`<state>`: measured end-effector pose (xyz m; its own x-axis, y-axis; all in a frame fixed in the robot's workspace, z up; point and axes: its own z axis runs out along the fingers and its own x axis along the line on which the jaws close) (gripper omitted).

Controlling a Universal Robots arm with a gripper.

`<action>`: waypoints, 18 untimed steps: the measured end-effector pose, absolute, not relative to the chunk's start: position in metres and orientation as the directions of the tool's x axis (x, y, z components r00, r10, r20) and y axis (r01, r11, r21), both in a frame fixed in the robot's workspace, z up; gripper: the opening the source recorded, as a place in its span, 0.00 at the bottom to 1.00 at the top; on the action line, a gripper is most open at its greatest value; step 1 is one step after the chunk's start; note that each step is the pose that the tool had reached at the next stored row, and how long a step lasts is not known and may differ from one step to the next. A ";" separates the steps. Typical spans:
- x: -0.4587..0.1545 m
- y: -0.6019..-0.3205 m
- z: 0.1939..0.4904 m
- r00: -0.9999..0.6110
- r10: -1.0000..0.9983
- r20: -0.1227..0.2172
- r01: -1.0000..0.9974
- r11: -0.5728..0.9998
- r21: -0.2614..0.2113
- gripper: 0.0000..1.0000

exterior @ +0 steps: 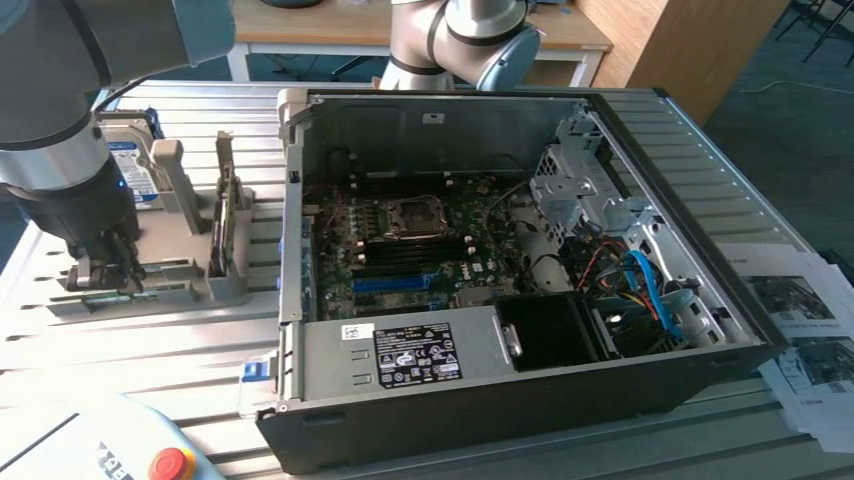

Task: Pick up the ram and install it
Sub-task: 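Pick up the ram and move it above insertion slot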

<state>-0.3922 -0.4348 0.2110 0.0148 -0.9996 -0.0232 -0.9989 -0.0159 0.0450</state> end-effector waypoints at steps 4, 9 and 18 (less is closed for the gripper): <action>-0.392 -0.435 0.201 0.015 -1.000 -0.023 -0.999 -0.016 0.045 0.24; -0.392 -0.435 0.201 0.015 -1.000 -0.023 -0.999 -0.016 0.045 0.24; -0.392 -0.435 0.201 0.015 -1.000 -0.023 -0.999 -0.016 0.045 0.24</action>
